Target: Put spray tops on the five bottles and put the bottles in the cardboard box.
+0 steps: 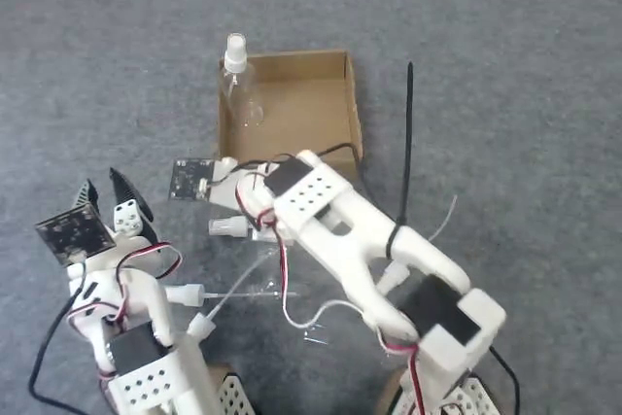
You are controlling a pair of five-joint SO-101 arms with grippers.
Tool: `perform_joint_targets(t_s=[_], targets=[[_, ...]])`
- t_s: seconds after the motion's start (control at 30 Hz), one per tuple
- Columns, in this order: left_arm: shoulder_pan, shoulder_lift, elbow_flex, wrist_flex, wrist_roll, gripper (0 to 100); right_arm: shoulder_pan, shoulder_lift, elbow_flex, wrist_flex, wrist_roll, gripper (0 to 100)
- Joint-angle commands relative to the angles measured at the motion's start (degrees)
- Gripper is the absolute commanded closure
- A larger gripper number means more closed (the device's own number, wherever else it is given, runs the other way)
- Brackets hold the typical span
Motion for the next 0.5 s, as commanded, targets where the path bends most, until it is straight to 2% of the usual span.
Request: perform_joint_targets(t_s=[0.0, 0.17, 0.33, 0.47], targets=[[0.1, -0.5, -0.7, -1.9, 0.2, 90, 1.5, 2.8, -4.5, -0.4, 0.7, 80.1], [0.1, -0.5, -0.7, -1.9, 0.2, 90, 1.6, 7.1, -6.2, -0.1, 1.0, 80.1], [0.1, -0.5, -0.7, -1.9, 0.2, 90, 2.2, 8.2, -5.9, 0.0, 4.4, 81.2], [0.1, -0.5, -0.7, -1.9, 0.2, 90, 2.9, 7.3, -6.8, 0.6, 4.4, 93.0]])
